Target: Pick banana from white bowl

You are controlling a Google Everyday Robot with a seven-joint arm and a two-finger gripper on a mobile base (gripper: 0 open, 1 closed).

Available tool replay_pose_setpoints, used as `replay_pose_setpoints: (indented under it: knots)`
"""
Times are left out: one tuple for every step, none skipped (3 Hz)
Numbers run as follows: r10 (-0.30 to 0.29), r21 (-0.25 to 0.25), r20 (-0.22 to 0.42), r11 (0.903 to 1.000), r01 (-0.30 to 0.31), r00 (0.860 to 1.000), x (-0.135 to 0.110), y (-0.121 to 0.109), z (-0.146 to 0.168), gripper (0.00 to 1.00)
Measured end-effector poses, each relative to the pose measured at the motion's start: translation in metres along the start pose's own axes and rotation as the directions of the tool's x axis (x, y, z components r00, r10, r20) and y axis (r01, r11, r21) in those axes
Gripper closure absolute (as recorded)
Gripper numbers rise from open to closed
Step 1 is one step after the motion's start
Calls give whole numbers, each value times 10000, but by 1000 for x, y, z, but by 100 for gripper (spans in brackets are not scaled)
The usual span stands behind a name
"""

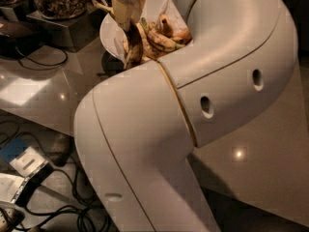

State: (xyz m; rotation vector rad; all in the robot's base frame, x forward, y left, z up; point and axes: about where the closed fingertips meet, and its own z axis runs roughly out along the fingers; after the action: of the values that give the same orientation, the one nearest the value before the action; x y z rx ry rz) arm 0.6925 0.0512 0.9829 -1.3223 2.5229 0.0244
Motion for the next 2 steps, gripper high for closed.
replay_pose_setpoints:
  knots:
    - [127, 68, -148, 9999, -126, 9998, 6, 2, -5, 100]
    - [631, -27, -409, 9980, -633, 9972, 21, 6, -9, 100]
